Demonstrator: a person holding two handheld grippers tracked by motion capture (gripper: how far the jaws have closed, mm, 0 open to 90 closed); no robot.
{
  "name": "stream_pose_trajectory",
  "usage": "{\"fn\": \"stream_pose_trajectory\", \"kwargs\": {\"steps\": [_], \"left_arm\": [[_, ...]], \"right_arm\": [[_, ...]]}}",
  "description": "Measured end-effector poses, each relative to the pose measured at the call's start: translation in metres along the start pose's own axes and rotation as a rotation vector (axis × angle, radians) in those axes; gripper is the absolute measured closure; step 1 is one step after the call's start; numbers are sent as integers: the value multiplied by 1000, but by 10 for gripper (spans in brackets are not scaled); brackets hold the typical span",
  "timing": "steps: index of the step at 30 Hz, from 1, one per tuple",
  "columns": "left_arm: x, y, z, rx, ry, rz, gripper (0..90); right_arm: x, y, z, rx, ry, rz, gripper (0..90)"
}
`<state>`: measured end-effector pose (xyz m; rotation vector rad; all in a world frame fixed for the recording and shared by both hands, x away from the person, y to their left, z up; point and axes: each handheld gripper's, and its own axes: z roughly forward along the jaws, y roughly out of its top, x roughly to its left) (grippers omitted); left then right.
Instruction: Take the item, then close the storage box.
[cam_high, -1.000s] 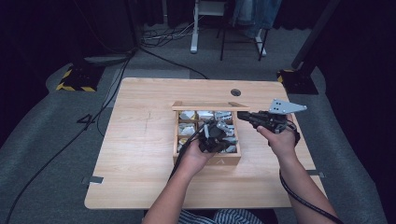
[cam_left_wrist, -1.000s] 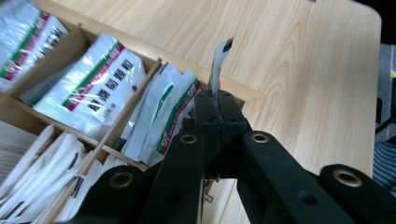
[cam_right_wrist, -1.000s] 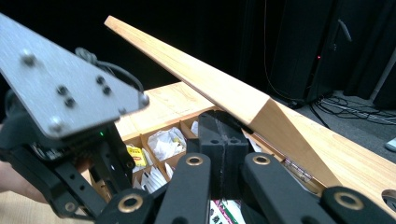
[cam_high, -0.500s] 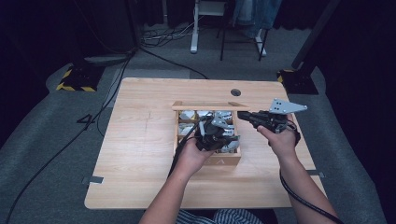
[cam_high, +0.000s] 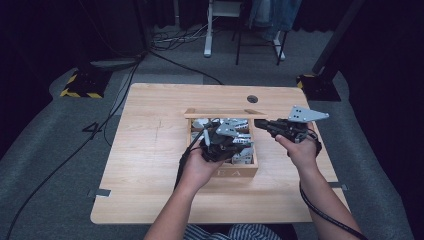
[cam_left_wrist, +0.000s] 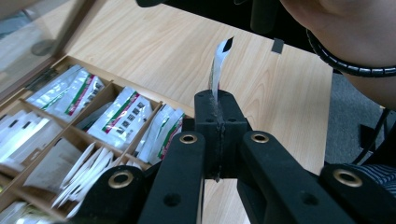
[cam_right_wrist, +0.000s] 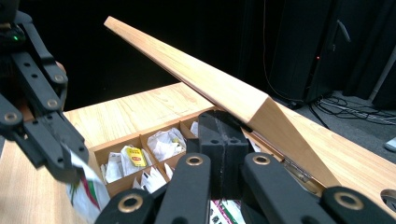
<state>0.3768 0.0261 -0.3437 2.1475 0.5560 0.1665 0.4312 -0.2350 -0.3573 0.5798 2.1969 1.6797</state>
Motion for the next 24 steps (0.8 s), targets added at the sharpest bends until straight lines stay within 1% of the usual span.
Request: {"fn": "stream_pose_trajectory", "kwargs": {"steps": [3,6,10,12,16,18,20,24], "left_arm": [[0,-4,-9,-16,13,-6,897],[3,-8,-18,-21,29,-10,897],[9,-15,-34,-44,56,-44,897],[12,-18,-41,-53,66,-51,897],[14,-22,-51,-48,89,-51,897],[14,-24,-55,-29,106,-33,896],[14,-27,-59,-13,134,-26,897],[20,-36,-70,-25,152,-52,896]], "right_arm": [[0,0,0,2,-1,-1,900],[0,0,0,3,-1,-1,900],[0,0,0,0,-1,-2,900],[0,0,0,0,-1,0,900],[1,0,0,1,-2,-1,900],[1,0,0,1,-3,-1,900],[1,0,0,1,-2,-1,900],[1,0,0,2,-3,-1,900]]}}
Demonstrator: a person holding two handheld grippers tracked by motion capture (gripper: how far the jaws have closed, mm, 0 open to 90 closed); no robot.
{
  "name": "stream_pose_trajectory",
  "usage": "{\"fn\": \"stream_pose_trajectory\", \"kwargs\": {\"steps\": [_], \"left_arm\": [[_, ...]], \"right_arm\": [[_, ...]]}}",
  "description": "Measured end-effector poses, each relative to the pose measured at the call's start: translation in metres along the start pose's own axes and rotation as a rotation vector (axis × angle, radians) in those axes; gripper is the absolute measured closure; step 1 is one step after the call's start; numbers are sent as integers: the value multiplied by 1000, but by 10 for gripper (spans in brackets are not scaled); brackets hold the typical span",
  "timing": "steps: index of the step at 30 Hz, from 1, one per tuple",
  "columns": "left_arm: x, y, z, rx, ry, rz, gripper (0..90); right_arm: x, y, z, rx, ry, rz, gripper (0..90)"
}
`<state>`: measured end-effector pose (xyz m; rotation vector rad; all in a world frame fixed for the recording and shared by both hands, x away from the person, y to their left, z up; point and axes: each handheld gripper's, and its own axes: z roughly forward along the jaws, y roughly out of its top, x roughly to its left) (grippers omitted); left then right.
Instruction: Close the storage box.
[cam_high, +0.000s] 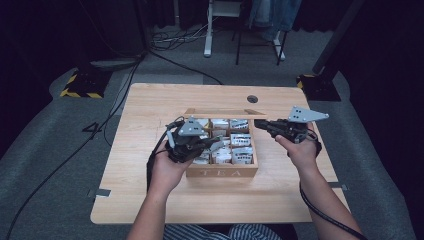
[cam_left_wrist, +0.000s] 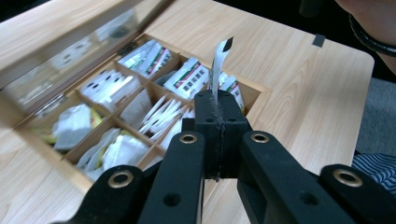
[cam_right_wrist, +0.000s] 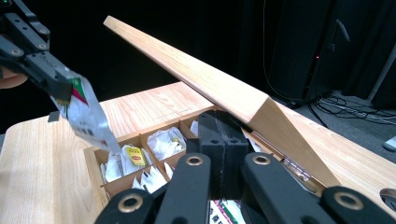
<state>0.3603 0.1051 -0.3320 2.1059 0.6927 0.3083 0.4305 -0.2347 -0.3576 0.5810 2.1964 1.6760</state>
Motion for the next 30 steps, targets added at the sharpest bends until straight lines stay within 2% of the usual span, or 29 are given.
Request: {"fn": "stream_pose_trajectory", "kwargs": {"steps": [8,10,13,19,22,25,30], "left_arm": [[12,-12,-17,-9,46,-42,896],[16,-16,-20,-1,48,-55,895],[22,-22,-25,24,81,-66,895],[34,-38,-35,19,116,-130,895],[43,-44,-36,34,134,-150,894],[53,-52,-36,43,151,-196,894],[69,-62,-38,71,206,-240,894]], "right_arm": [[0,0,0,0,0,1,900],[0,0,0,3,-3,-1,900],[0,0,0,4,4,3,900],[0,0,0,2,8,15,900],[0,0,0,1,10,14,900],[0,0,0,1,9,15,900],[-1,0,0,1,10,15,900]]}}
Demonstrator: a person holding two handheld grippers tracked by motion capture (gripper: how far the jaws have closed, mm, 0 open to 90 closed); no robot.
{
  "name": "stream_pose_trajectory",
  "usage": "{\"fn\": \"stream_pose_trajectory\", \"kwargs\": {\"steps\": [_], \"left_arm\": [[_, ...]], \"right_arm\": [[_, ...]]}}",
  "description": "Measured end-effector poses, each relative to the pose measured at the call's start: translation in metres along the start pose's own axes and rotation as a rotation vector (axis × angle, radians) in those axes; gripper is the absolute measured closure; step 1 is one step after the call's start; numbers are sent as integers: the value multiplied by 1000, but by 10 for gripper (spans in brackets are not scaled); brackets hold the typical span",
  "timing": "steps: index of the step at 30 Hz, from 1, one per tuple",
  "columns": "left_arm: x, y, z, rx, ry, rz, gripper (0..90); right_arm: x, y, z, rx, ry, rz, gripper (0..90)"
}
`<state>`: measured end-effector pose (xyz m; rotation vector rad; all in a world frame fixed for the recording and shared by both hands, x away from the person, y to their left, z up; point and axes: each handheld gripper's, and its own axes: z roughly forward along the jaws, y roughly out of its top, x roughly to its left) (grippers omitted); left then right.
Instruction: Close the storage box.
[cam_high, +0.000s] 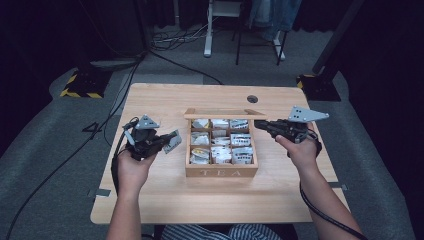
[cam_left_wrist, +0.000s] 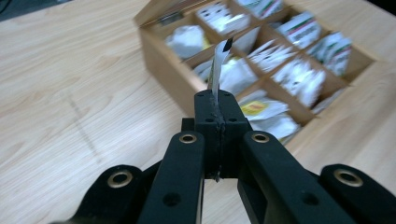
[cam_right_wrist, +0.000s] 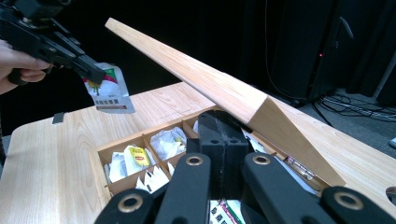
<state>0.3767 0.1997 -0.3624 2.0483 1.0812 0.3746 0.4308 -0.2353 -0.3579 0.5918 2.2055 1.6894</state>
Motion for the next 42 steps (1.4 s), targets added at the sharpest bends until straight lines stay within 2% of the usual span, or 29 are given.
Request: {"fn": "stream_pose_trajectory", "kwargs": {"steps": [4,6,9,13,17,27,36,42], "left_arm": [[12,-7,6,20,53,-10,894],[20,-11,11,30,67,-32,893],[33,-17,17,29,46,-81,894],[43,-23,24,34,35,-129,893],[51,-29,30,36,22,-156,893],[64,-40,43,66,26,-203,891],[71,-44,51,96,39,-218,884],[74,-46,52,111,63,-230,797]], "right_arm": [[0,0,0,2,-1,-2,900],[1,0,0,2,0,-1,900],[1,0,0,2,0,-1,900],[0,0,0,4,-1,0,900],[0,-1,1,4,0,0,900],[0,-1,1,5,1,0,900],[1,-1,1,7,2,0,900],[1,-1,1,8,2,0,900]]}}
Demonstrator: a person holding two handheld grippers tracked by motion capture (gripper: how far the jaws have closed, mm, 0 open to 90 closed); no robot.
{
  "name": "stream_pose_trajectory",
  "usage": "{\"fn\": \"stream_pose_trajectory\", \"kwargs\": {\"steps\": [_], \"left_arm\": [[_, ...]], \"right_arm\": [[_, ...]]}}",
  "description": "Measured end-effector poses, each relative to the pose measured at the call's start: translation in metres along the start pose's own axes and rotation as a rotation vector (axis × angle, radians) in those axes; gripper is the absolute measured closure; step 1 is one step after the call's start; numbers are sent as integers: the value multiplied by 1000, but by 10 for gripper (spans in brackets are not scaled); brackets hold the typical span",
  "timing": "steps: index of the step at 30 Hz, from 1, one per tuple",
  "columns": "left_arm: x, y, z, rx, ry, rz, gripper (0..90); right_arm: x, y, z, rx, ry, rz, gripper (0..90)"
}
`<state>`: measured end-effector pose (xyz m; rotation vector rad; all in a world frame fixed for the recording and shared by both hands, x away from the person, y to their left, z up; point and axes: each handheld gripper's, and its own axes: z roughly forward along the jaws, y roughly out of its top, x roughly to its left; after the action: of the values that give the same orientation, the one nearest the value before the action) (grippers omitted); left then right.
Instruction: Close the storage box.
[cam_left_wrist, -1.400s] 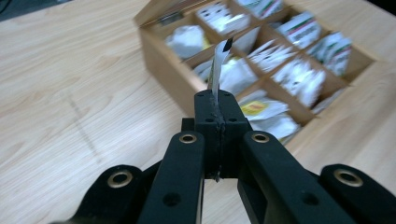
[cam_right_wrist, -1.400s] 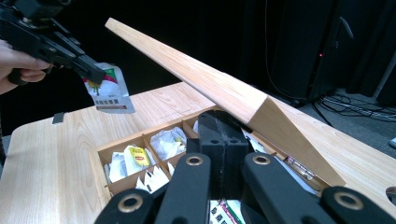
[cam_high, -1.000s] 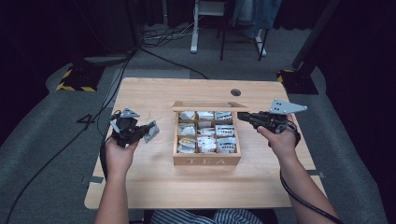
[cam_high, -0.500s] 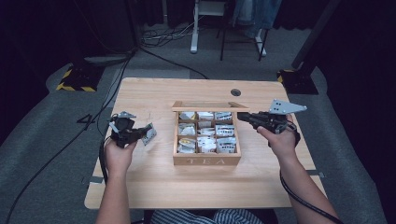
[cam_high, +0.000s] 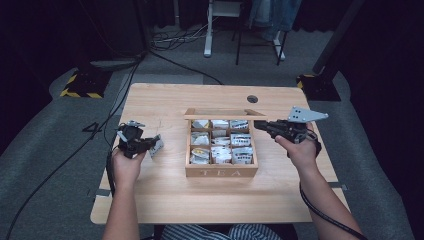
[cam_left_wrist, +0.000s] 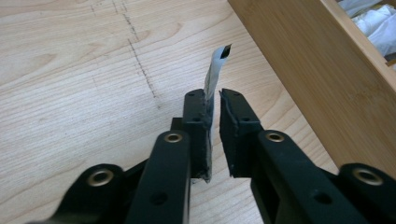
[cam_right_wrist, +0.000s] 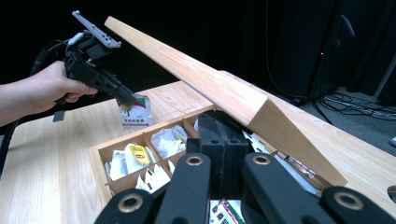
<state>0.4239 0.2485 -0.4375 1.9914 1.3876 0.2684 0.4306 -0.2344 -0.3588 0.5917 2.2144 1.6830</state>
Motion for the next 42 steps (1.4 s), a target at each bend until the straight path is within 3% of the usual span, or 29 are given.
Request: {"fn": "stream_pose_trajectory", "kwargs": {"steps": [4,9,15,20,23,30,38,42], "left_arm": [[3,0,-1,0,23,-34,628],[4,-1,-4,-9,66,-22,490],[3,-2,-16,-61,107,-15,435],[-6,-2,-27,-85,139,28,428],[-12,-3,-35,-104,124,40,429],[-39,-11,-49,-119,65,119,432],[-73,-28,-52,-136,-19,189,431],[-87,-37,-51,-112,-52,240,430]], "right_arm": [[0,0,0,0,0,0,900],[0,0,0,1,-1,0,900],[0,0,0,0,0,0,900],[0,0,0,1,0,1,900],[0,0,0,1,1,1,900],[2,-2,0,9,0,3,900],[3,-1,-1,23,4,10,900],[4,-2,-2,37,7,9,900]]}}
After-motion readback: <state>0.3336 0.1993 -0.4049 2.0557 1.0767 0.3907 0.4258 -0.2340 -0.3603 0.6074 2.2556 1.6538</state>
